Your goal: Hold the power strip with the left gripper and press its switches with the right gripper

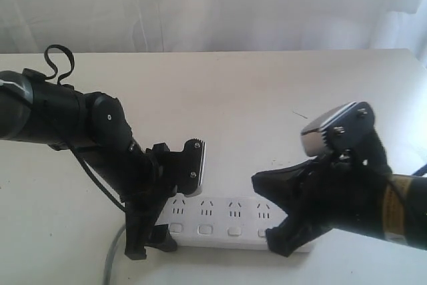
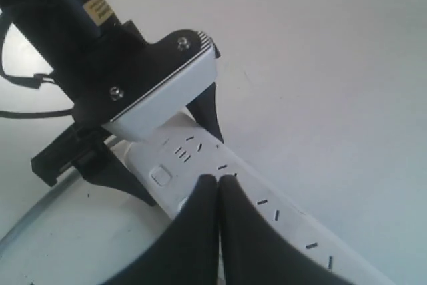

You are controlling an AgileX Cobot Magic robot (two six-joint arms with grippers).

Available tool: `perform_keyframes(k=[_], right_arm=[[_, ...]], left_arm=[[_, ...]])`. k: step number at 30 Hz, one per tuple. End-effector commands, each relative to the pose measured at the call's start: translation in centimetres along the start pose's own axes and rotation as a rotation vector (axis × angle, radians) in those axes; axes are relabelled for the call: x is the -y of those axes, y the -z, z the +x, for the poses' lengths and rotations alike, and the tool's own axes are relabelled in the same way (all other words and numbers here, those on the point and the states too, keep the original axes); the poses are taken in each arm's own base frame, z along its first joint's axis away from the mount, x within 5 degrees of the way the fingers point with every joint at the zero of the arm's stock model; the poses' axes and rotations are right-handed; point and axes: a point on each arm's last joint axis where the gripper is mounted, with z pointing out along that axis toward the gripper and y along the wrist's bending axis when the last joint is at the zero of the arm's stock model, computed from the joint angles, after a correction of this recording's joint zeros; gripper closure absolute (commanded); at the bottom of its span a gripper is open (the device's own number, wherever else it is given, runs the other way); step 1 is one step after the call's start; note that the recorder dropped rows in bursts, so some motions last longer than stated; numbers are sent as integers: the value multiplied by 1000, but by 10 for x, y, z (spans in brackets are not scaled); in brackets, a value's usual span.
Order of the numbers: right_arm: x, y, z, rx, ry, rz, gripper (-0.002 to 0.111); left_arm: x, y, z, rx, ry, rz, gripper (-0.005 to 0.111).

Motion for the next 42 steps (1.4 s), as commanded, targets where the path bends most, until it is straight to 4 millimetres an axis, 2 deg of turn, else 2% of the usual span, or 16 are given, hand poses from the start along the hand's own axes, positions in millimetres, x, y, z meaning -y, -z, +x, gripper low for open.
perform_keyframes(k=[1, 12, 16, 26, 33, 37, 42], right_arm=[[-8, -26, 2, -105, 45, 15, 108], [-24, -74, 18, -180, 83, 6, 108], [-21, -85, 27, -189, 30, 31, 108], [-21, -85, 27, -188, 30, 31, 108], [-22, -83, 25, -185, 51, 30, 108], [-21, -89, 32, -213, 50, 28, 108], [-22, -94, 34, -176, 38, 1, 108]], left_arm=[[4, 0, -1, 9, 30, 36, 107], [6, 0, -1, 7, 30, 59, 107], [7, 0, -1, 6, 54, 61, 107], [7, -1, 4, -44, 117, 65, 107], [6, -5, 21, -197, 121, 69, 107], [10, -12, 27, -247, 121, 123, 107], [10, -12, 26, -246, 115, 122, 107]])
